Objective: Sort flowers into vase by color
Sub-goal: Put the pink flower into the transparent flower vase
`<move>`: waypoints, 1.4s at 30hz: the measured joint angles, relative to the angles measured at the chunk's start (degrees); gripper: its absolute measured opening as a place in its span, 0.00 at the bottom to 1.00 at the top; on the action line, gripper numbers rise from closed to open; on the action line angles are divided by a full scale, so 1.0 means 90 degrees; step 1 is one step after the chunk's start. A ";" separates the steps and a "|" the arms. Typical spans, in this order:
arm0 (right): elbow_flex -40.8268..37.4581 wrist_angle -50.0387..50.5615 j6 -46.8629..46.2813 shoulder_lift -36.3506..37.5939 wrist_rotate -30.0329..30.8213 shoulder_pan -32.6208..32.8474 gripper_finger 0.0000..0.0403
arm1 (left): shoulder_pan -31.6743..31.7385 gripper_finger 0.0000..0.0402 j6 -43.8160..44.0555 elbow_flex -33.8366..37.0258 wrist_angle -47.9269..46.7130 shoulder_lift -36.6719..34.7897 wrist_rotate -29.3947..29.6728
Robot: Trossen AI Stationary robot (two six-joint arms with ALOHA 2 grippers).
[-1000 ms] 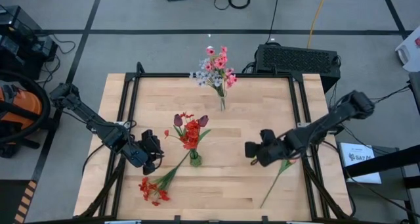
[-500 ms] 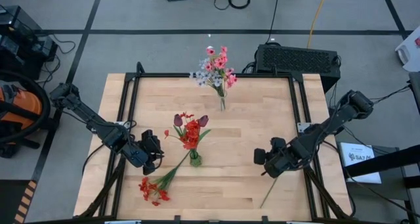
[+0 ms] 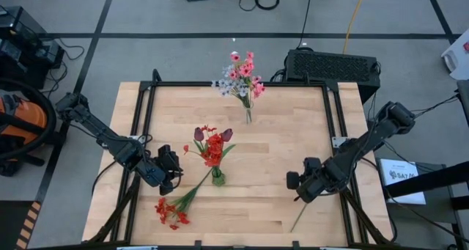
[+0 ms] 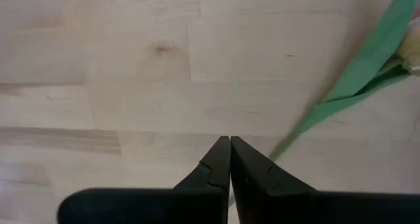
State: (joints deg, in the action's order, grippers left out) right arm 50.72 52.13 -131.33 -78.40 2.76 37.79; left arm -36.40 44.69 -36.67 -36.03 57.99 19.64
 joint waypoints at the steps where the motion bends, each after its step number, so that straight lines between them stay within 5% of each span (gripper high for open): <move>1: 0.0000 -0.0015 -0.0006 -0.0034 -0.0014 0.0032 0.01 | 0.0000 0.19 0.0002 0.0000 0.0000 0.0000 0.0000; 15: 0.0000 -0.0265 -0.0144 -0.0139 -0.0016 0.0161 0.03 | 0.0000 0.19 0.0005 0.0000 0.0003 0.0001 0.0007; 29: 0.0000 0.0694 -0.0465 -0.0238 -0.0966 0.0137 0.38 | 0.0000 0.19 0.0007 0.0000 0.0007 0.0001 0.0012; 42: -0.0002 0.0752 -0.0551 -0.1381 -0.1307 0.0147 0.35 | 0.0000 0.19 0.0010 -0.0002 0.0009 0.0001 0.0012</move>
State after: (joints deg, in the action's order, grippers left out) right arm 50.70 58.90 -136.29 -90.83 -9.00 39.11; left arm -36.40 44.77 -36.68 -35.95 58.00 19.75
